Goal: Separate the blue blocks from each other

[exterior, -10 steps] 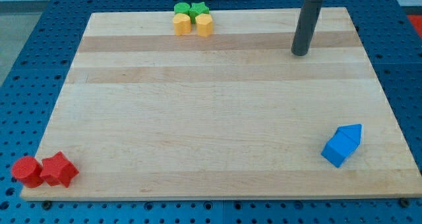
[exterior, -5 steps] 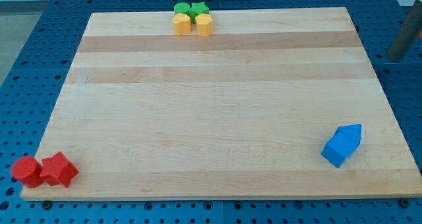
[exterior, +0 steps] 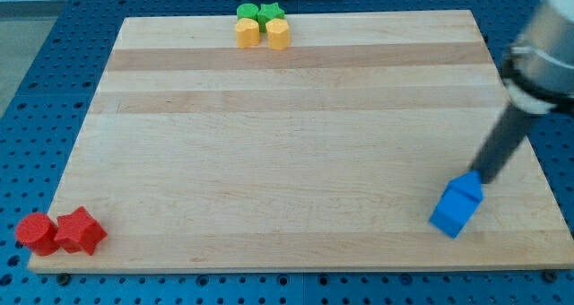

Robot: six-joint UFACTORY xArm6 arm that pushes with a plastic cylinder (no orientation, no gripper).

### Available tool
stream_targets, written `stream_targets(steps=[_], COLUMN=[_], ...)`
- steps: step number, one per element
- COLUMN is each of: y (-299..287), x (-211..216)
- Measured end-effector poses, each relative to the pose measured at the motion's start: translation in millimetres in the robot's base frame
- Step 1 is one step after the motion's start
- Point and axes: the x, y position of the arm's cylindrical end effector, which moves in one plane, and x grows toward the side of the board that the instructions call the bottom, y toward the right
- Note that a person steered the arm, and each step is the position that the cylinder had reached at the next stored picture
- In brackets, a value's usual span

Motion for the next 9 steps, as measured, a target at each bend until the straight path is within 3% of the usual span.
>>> stream_targets(steps=[2,3,4,5,6,7,9], y=[32,40,-2,-87,-169,-198,-177], x=[4,54,83,70,14,-9,64])
